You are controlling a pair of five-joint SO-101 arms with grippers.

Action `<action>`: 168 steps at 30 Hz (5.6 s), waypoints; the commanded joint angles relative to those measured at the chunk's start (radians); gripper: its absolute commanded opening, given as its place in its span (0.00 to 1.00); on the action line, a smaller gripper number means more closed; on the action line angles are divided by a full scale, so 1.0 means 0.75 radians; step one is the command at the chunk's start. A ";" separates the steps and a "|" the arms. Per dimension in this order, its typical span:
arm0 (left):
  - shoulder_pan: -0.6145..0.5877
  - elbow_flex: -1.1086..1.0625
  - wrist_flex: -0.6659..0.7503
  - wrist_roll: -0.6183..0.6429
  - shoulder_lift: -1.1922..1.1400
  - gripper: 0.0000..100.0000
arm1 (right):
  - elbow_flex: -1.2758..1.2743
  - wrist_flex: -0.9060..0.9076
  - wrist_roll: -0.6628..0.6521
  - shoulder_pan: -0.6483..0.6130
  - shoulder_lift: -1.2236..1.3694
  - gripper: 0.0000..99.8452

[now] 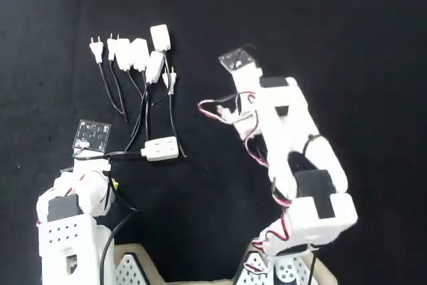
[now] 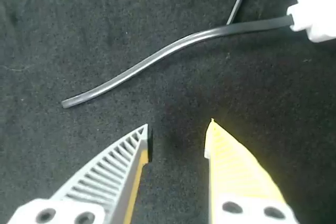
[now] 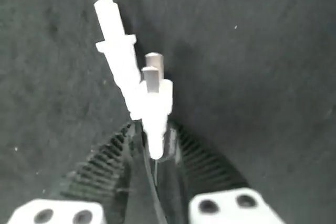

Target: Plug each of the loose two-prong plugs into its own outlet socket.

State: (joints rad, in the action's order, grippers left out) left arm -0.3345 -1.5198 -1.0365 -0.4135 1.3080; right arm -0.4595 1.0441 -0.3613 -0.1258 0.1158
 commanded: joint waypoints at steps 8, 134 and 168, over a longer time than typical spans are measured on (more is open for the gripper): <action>0.159 0.222 0.014 -0.088 0.004 0.18 | -0.030 -0.115 0.129 0.045 -0.017 0.19; 0.815 0.619 -0.174 -0.493 -0.837 0.03 | -0.118 -0.297 0.182 0.047 -0.015 0.19; 0.453 0.406 -0.462 -0.921 -0.110 0.23 | -0.122 -0.297 0.182 0.047 -0.013 0.19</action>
State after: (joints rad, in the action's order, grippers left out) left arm 0.0537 -1.3218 -1.3433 -1.1132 1.2206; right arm -0.5531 0.8385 -0.2232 -0.1013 0.1158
